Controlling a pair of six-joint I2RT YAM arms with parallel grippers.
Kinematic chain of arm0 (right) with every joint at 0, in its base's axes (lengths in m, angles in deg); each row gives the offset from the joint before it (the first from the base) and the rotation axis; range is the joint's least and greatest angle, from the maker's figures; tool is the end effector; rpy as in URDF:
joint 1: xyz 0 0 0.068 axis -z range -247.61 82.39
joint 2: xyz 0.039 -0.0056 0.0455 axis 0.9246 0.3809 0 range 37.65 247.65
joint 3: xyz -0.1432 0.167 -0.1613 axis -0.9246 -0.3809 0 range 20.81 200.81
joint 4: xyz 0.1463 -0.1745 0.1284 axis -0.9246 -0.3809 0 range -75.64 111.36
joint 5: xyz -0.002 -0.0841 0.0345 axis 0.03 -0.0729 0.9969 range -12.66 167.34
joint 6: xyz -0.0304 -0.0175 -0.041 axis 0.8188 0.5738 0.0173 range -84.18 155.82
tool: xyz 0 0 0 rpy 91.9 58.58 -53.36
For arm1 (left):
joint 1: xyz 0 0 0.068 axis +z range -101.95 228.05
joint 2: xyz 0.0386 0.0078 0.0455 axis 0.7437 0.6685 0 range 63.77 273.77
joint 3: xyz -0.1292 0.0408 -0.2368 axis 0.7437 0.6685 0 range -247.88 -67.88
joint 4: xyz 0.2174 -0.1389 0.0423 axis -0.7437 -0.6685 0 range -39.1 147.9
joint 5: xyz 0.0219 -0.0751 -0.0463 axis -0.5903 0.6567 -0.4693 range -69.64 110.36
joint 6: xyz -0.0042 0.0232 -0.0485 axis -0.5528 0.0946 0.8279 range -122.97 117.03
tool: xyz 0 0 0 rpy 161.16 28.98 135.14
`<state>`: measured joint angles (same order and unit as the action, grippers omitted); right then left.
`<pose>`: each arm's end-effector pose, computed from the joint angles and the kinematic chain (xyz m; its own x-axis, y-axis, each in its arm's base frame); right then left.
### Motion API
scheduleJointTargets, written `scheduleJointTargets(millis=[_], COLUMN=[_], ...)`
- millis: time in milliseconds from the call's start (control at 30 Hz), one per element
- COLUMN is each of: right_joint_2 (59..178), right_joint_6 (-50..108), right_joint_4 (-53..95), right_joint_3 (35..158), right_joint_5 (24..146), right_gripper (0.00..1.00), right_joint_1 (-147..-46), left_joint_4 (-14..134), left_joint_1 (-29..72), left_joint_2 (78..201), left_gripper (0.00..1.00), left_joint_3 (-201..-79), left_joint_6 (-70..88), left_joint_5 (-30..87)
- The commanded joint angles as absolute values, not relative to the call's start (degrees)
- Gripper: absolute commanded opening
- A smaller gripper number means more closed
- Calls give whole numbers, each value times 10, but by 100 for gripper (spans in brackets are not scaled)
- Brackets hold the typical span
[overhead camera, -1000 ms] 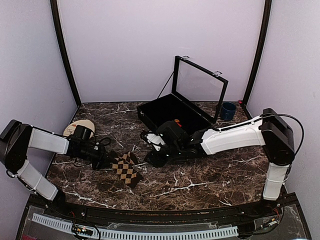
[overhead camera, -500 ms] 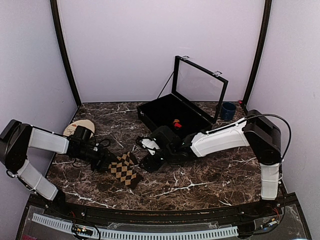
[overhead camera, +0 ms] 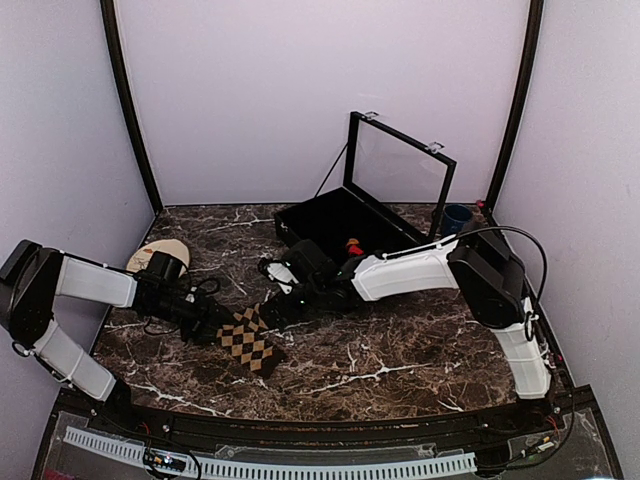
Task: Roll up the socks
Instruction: Place the sock at the center of the board.
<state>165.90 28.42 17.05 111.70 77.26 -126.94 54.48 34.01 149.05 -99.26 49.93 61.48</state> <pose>0.2532 0.4270 0.1469 -0.4470 -0.5013 -0.7409 -0.8088 0.5803 0.0954 0.2326 -0.0823 0.1292 -0.9131 -0.3910 0.1159 -0.3333 0.5518 -0.7645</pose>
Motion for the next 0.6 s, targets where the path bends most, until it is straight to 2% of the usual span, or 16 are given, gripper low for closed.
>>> scheduleJointTargets(millis=[0, 367, 500, 567], right_joint_2=[1679, 1711, 1727, 1729], right_joint_6=[298, 296, 284, 278], right_joint_4=[155, 147, 142, 142], right_joint_3=[1154, 1191, 1203, 1205], right_joint_5=[758, 833, 872, 890], right_gripper=[95, 88, 79, 71], right_joint_1=[-1257, -1252, -1252, -1252], left_joint_4=[506, 508, 511, 510], left_joint_1=[345, 347, 349, 350], left_joint_2=[1482, 1499, 1504, 1508], left_gripper=[53, 52, 43, 35], left_joint_3=[-986, -992, -993, -994], left_joint_6=[489, 485, 484, 483], left_joint_5=[589, 588, 587, 587])
